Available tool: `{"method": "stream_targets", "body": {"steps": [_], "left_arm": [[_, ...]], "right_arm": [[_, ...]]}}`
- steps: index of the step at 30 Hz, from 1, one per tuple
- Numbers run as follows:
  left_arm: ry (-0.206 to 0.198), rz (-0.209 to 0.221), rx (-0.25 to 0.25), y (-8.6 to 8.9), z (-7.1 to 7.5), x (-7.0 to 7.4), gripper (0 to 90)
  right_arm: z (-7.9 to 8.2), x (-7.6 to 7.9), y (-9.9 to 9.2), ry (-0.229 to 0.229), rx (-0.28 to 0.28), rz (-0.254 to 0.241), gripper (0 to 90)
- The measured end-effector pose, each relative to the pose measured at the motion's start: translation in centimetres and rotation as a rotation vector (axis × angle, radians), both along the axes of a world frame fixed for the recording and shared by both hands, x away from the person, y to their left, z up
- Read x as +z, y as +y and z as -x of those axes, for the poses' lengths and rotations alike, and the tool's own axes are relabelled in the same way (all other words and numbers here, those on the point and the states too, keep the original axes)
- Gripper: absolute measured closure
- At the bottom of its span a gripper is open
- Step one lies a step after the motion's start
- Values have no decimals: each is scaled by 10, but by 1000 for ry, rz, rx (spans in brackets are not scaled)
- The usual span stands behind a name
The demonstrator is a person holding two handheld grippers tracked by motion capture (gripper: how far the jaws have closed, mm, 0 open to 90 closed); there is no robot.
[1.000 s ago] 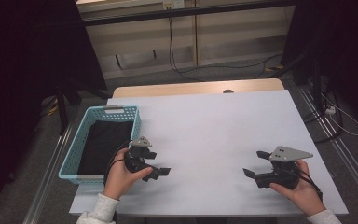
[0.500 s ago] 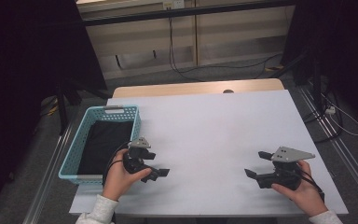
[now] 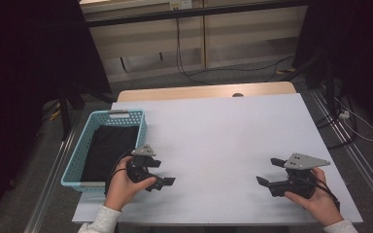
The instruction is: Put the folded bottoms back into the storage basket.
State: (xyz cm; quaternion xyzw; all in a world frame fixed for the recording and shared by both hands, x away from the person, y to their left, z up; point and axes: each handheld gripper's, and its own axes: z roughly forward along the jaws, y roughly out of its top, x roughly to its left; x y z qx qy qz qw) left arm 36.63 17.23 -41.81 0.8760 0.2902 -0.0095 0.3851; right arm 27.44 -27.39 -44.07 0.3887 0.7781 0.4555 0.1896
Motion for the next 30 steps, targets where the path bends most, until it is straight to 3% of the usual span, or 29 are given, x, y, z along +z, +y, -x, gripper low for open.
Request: {"method": "stream_targets", "body": {"steps": [30], "left_arm": [[-6, 2, -10, 2, 5, -1, 65]], "right_arm": [[5, -2, -10, 7, -11, 7, 155]]}}
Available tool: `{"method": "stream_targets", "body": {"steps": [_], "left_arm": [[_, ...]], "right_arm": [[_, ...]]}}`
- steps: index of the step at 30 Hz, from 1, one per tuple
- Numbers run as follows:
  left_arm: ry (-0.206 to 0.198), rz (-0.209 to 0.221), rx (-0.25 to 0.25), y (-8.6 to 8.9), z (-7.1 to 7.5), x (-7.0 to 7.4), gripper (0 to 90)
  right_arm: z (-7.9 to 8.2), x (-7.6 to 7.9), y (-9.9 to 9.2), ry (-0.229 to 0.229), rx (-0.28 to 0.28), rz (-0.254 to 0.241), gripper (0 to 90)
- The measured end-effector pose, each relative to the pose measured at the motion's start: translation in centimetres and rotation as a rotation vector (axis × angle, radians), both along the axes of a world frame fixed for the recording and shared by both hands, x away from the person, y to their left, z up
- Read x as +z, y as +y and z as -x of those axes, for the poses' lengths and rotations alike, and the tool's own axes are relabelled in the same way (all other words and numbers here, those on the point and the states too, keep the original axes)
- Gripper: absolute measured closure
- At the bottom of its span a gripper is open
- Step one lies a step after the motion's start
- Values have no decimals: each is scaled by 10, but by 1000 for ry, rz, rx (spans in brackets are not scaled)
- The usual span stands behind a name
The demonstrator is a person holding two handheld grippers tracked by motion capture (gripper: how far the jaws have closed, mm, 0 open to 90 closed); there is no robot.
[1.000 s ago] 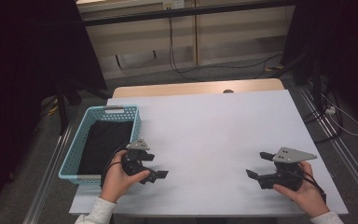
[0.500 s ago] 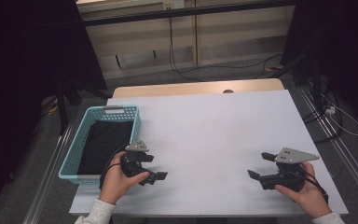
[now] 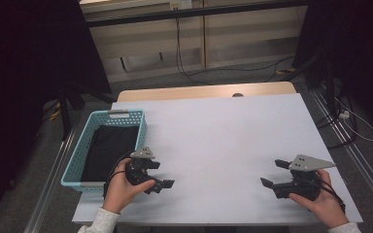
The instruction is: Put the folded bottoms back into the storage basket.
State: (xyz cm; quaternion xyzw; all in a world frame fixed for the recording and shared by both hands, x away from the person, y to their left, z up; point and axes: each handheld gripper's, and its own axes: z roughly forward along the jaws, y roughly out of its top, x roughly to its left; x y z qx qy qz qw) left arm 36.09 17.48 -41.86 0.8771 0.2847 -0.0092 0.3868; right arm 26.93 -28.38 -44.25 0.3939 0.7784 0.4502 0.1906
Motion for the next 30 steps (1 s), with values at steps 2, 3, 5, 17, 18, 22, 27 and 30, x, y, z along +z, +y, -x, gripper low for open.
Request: {"method": "stream_targets", "body": {"steps": [2, 3, 5, 17, 18, 22, 27, 30], "left_arm": [[-2, 1, -3, 0, 0, 0, 64], [-3, 1, -4, 0, 1, 0, 64], [1, 3, -5, 0, 1, 0, 64], [-3, 7, -8, 2, 1, 0, 64], [-3, 8, -7, 2, 1, 0, 64], [-4, 9, -8, 2, 1, 0, 64], [-2, 13, -8, 2, 1, 0, 64], [-3, 14, -9, 1, 1, 1, 64]], "right_arm": [[1, 0, 0, 2, -1, -1, 155], [1, 0, -1, 2, 0, -1, 154], [1, 0, -1, 1, -1, -2, 154], [3, 0, -5, 4, -7, 1, 154], [3, 0, -5, 3, -7, 0, 154], [3, -1, -3, -1, -4, 4, 155], [2, -3, -2, 6, 3, 14, 153], [2, -3, -3, 12, 1, 13, 152]]}}
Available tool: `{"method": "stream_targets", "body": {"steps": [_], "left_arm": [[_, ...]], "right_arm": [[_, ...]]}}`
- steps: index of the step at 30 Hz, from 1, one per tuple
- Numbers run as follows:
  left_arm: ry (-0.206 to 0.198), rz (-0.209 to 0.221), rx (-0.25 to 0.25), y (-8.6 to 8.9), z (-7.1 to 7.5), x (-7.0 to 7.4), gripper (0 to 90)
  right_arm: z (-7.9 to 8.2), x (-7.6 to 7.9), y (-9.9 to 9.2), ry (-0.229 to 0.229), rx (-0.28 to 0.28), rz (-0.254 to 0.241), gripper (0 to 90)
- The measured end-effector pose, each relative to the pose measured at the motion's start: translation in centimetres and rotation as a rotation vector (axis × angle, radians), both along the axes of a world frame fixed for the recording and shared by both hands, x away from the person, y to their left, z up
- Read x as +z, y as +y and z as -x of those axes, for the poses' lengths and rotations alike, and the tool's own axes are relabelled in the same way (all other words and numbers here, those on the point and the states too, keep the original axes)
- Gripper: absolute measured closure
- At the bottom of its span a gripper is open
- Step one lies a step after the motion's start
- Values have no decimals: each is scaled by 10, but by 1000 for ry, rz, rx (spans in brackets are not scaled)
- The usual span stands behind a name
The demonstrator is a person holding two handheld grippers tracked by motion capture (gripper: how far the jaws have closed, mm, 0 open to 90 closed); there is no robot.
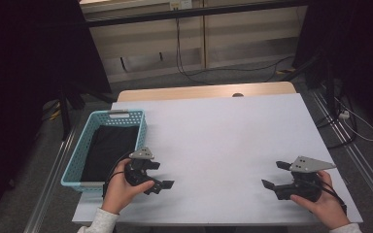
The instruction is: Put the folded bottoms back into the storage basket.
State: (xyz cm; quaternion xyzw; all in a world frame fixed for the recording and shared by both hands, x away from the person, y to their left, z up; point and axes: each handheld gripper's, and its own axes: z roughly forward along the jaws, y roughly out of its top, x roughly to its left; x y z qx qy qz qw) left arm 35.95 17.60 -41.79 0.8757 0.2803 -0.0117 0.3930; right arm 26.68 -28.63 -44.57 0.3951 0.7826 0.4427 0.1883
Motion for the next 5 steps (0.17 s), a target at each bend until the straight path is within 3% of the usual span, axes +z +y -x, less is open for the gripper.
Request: {"method": "stream_targets", "body": {"steps": [5], "left_arm": [[3, -1, -2, -1, 0, -1, 64]], "right_arm": [[0, 0, 1, -1, 7, 5, 152]]}}
